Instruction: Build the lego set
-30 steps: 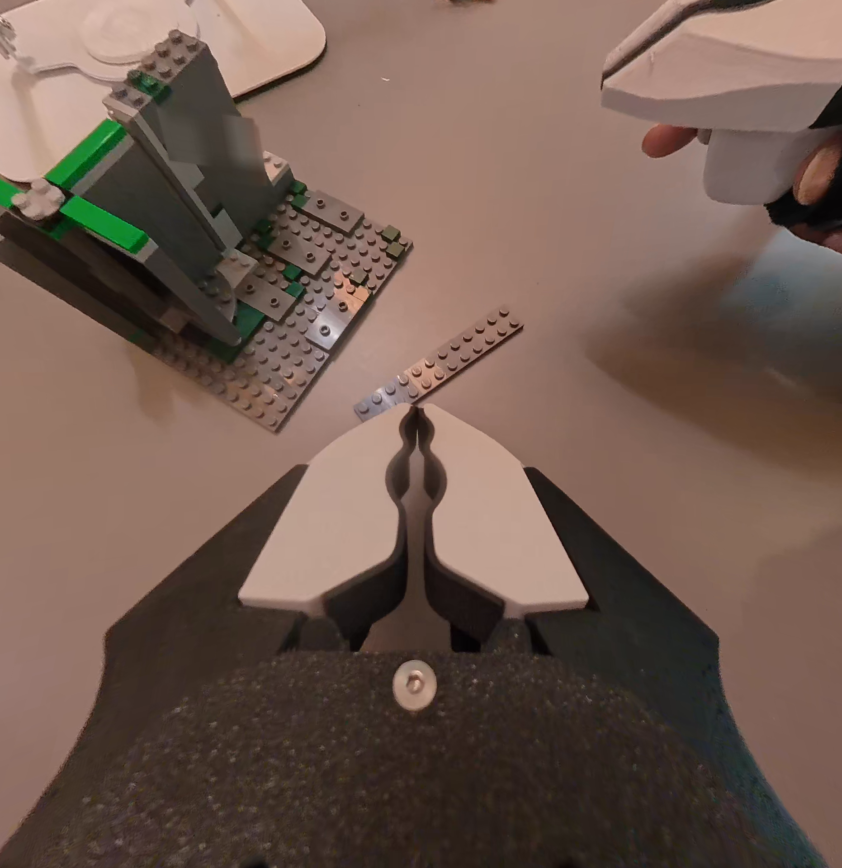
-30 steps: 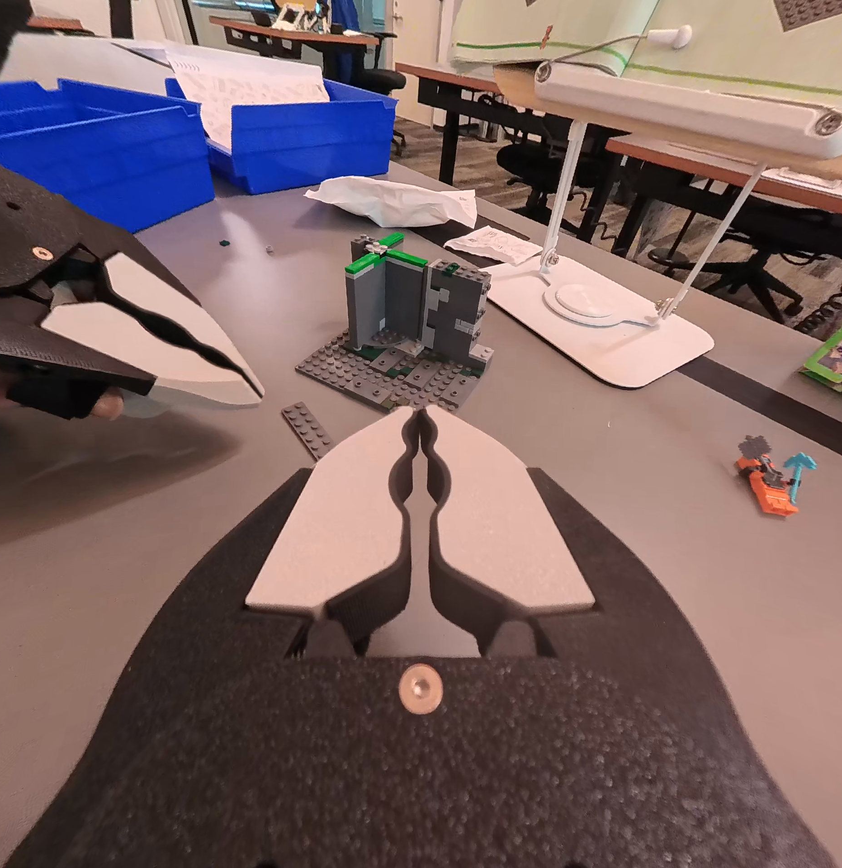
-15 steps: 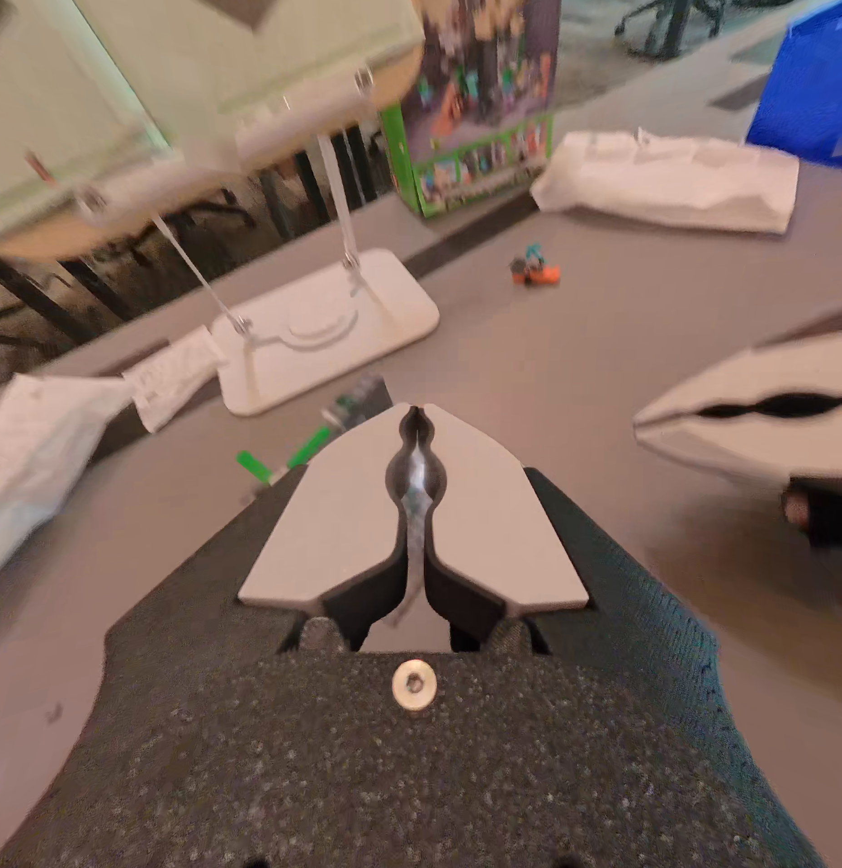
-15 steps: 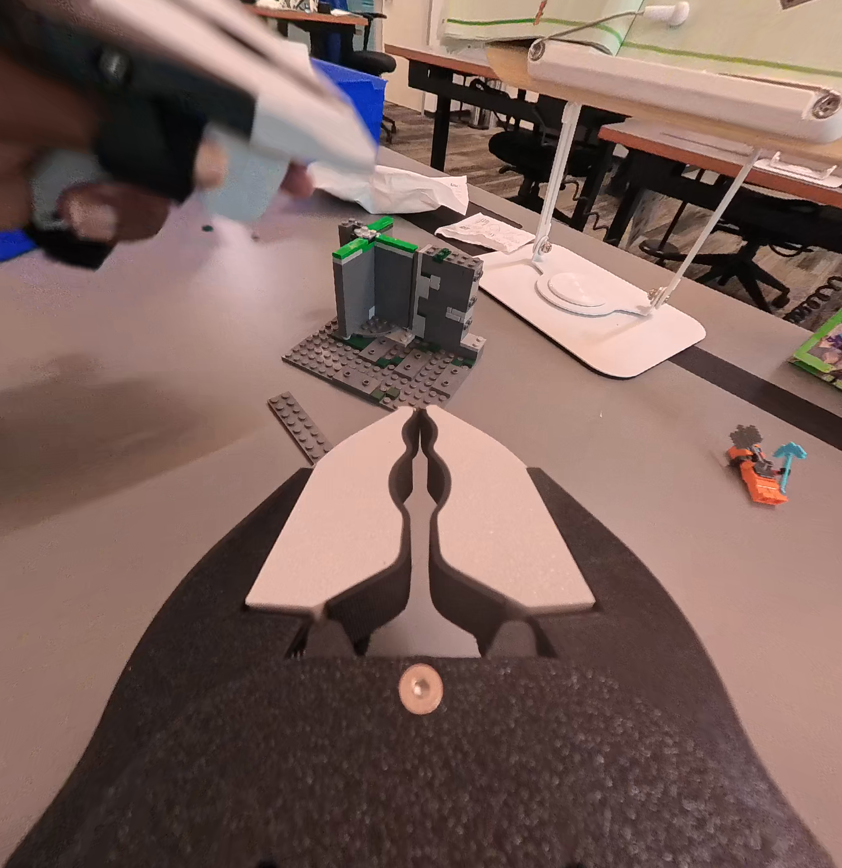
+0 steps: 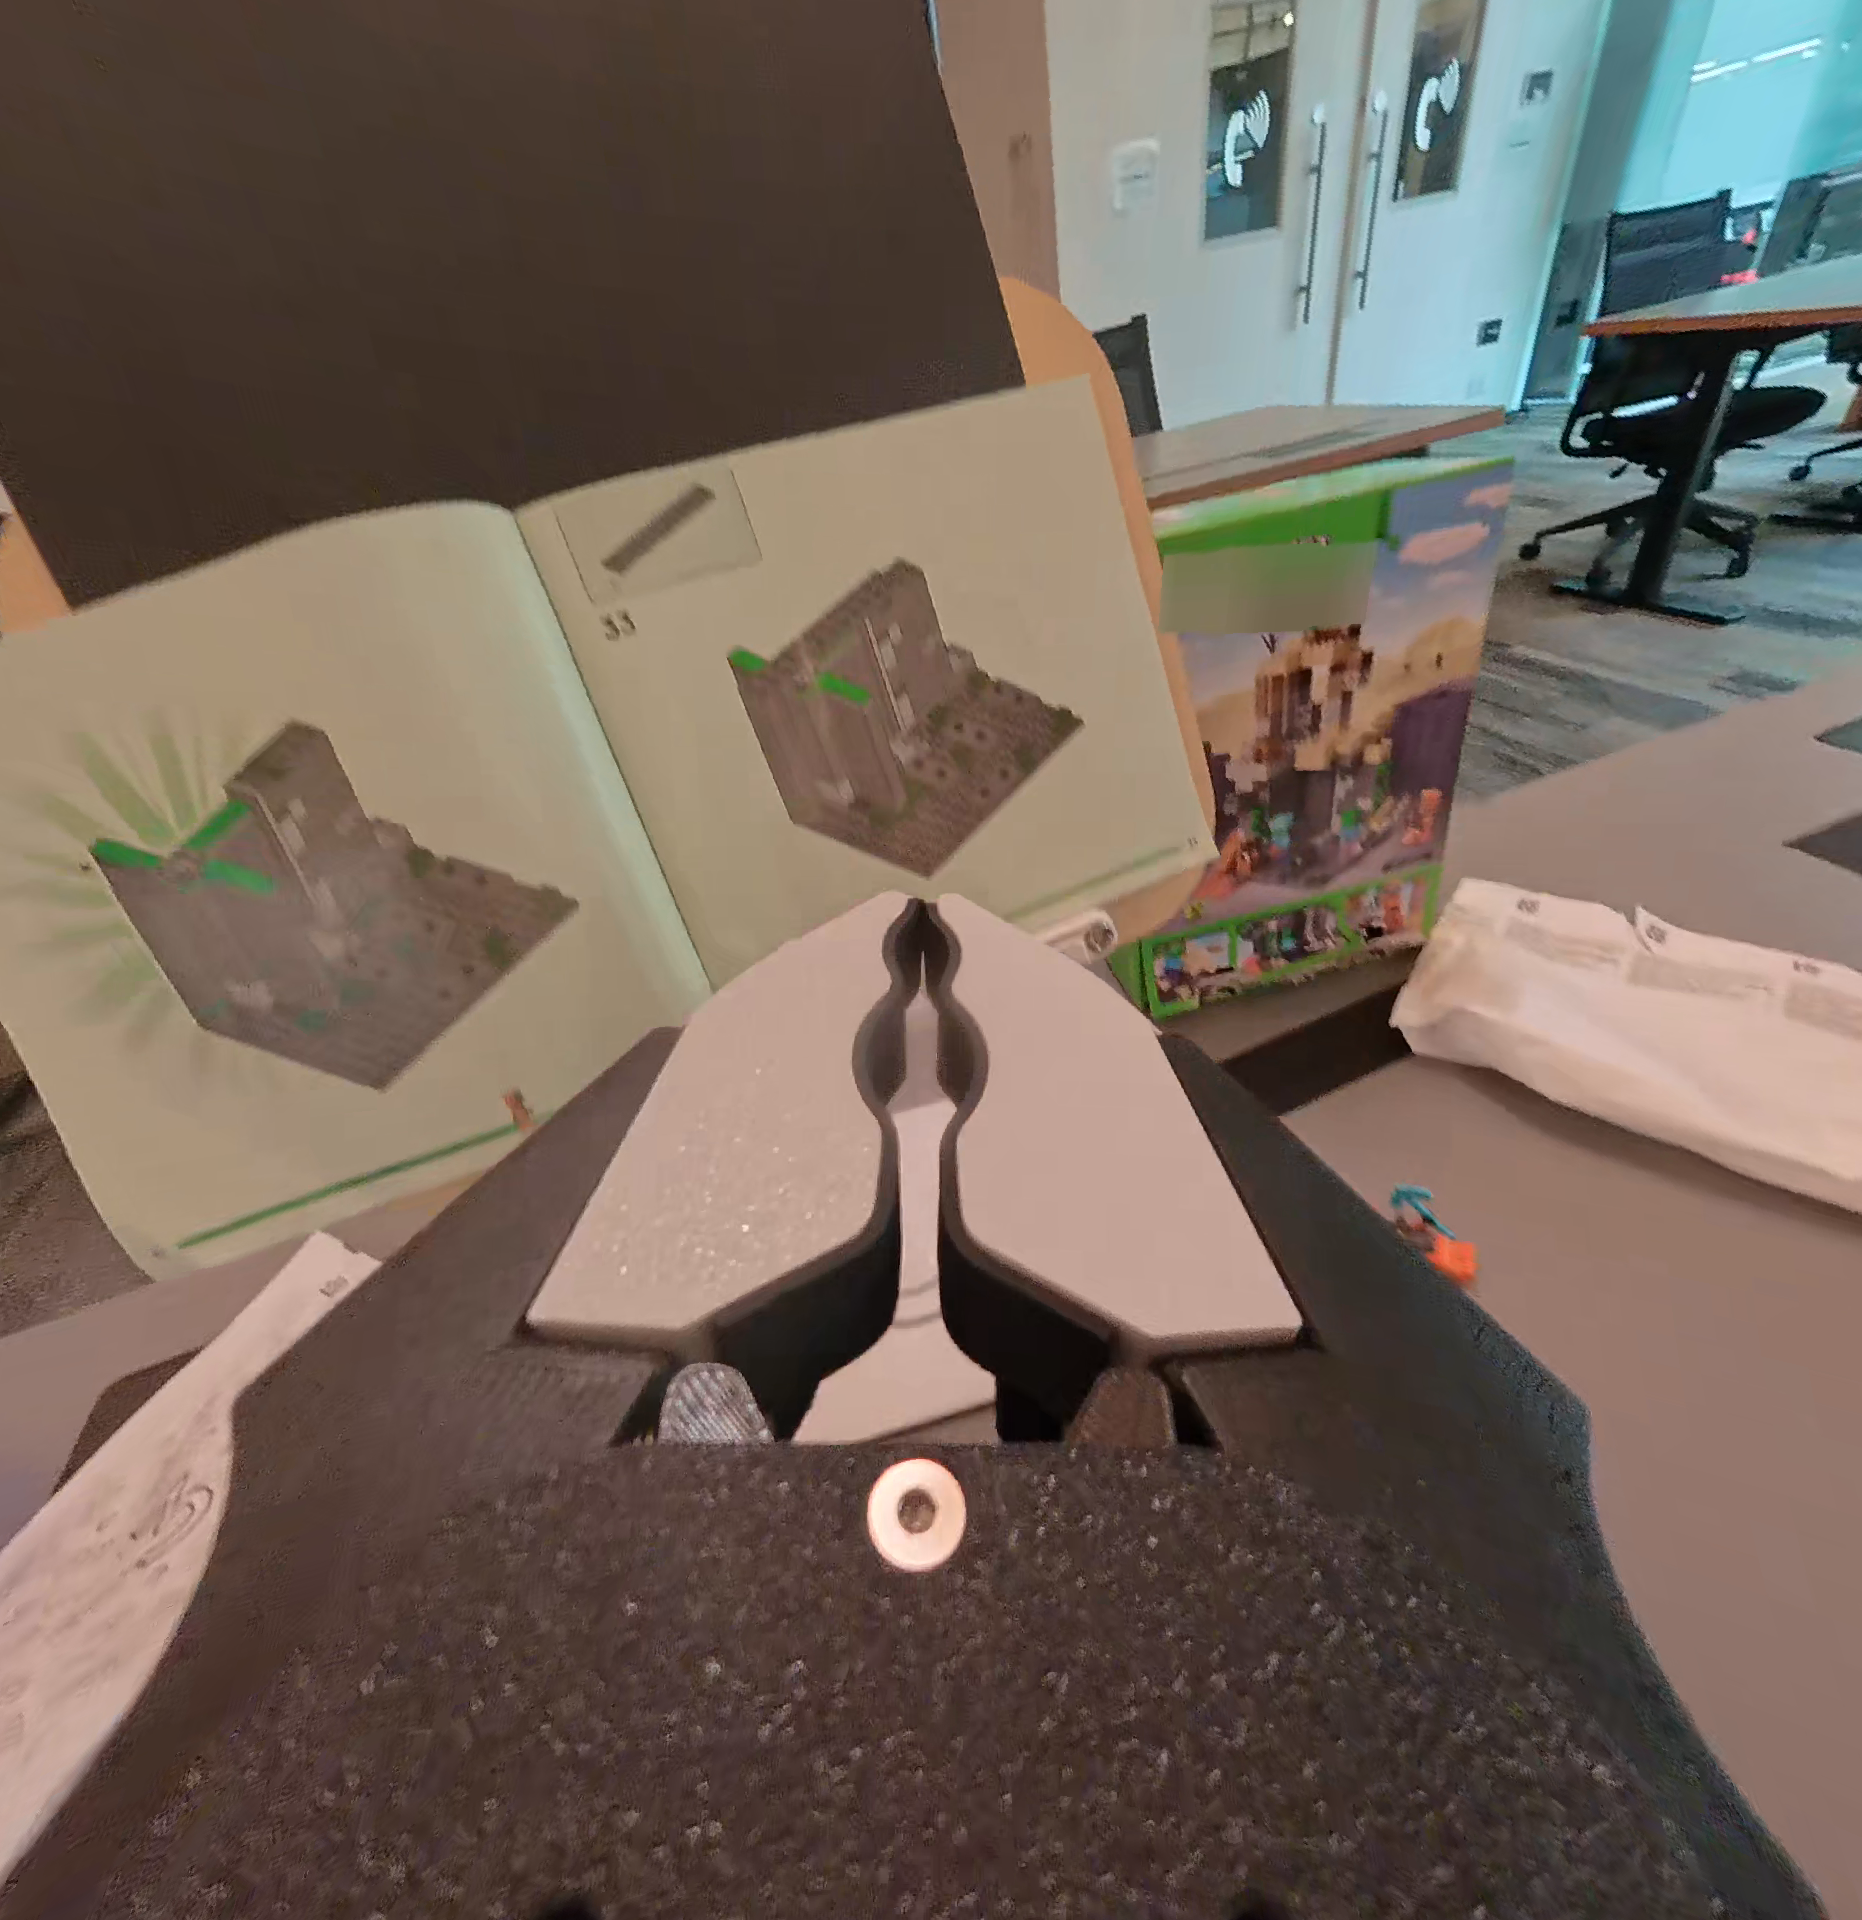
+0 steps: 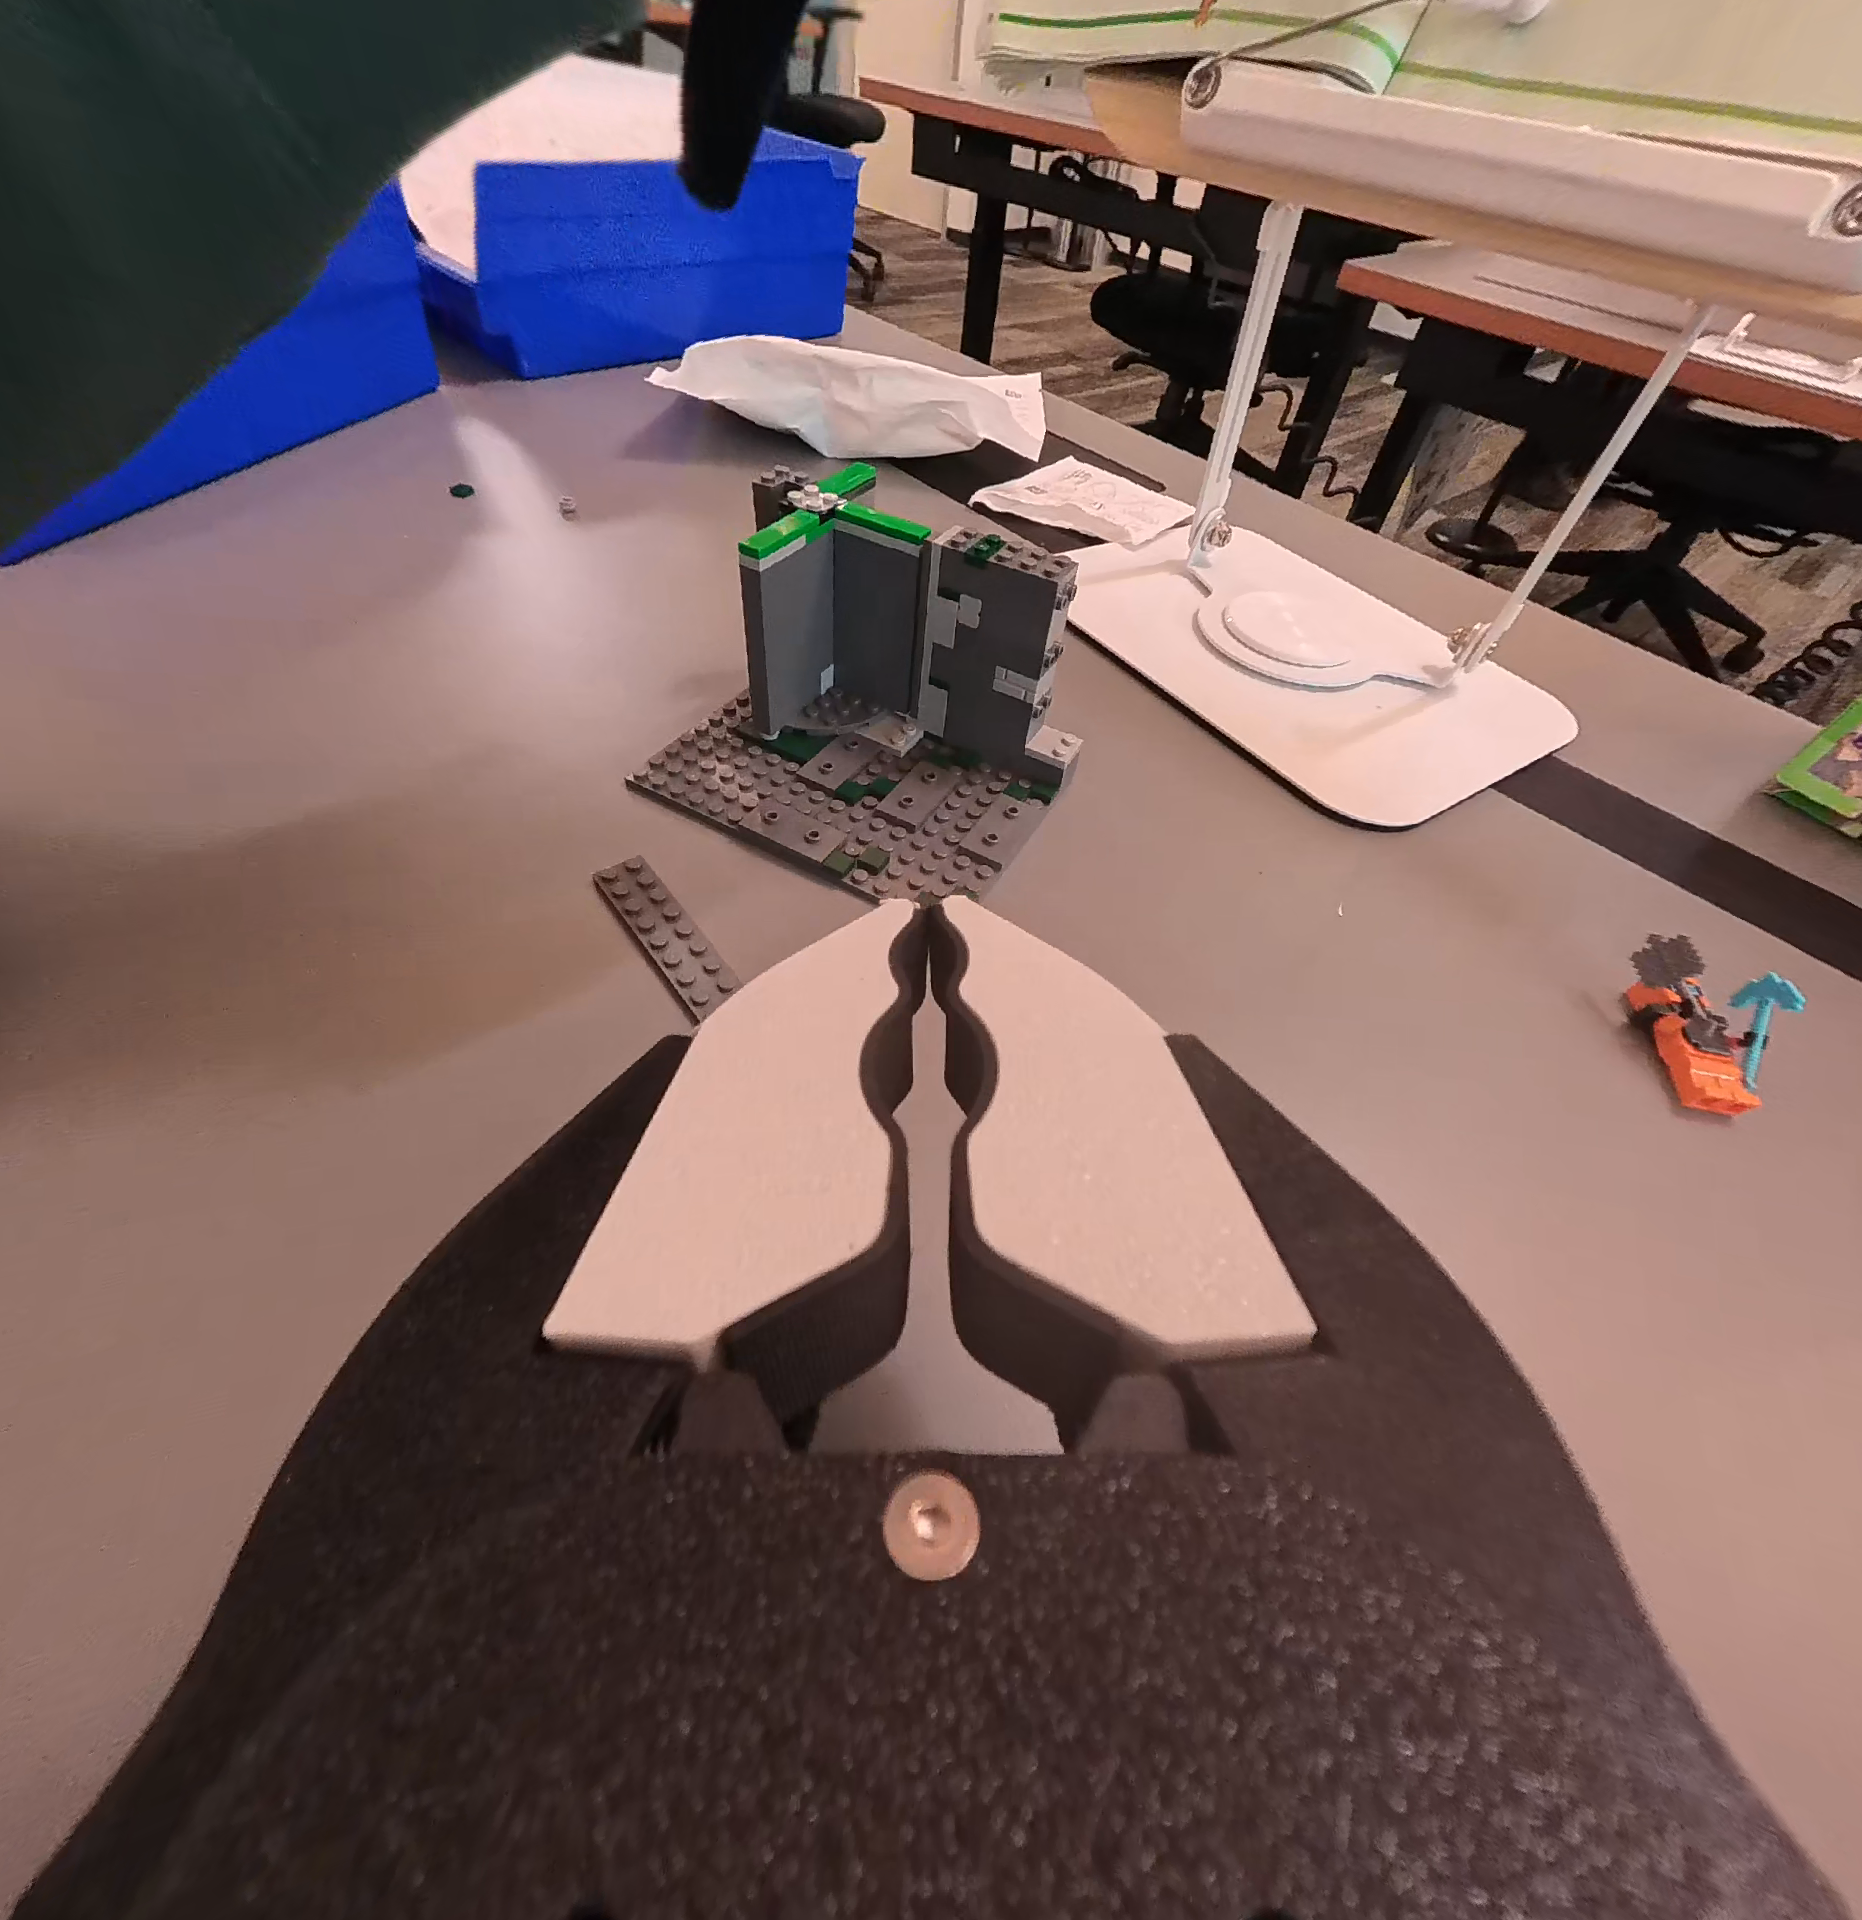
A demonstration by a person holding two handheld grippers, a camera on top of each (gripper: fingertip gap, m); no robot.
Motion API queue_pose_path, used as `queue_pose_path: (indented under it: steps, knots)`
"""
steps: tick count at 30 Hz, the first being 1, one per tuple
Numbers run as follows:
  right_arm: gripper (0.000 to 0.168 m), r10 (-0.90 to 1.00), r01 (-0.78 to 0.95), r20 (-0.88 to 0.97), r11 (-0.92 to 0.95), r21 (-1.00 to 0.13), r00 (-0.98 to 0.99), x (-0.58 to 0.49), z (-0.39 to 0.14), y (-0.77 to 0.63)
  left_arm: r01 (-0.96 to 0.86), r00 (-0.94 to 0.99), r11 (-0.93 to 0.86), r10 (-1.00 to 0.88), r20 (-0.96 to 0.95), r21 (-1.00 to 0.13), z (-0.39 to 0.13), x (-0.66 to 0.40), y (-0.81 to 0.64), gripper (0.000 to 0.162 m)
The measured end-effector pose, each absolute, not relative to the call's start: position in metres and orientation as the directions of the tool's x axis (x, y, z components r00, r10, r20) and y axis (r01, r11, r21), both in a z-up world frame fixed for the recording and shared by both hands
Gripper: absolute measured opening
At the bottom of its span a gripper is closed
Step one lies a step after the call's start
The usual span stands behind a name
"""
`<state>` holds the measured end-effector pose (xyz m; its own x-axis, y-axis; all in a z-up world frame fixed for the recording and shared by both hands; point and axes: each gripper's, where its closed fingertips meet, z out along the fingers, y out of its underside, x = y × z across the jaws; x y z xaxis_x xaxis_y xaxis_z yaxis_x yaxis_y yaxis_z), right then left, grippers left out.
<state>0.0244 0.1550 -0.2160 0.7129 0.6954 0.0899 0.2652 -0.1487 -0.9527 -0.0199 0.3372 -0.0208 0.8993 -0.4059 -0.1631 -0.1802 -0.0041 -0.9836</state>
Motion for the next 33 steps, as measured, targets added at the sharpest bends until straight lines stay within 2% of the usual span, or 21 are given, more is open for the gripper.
queue_pose_path:
  steps: [6, 33]
  knots:
    - [0.0, 0.701, 0.262, 0.086, -0.147, -0.954, 0.708, 0.023, -0.215, 0.154, -0.136, 0.919, 0.029, -0.37, -0.137, -0.99, 0.003, -0.018, 0.35, 0.0]
    - [0.0, 0.706, 0.269, 0.082, -0.157, -0.95, 0.703, 0.021, -0.219, 0.154, -0.144, 0.922, 0.006, -0.362, -0.137, -0.99, -0.014, -0.02, 0.358, 0.0]
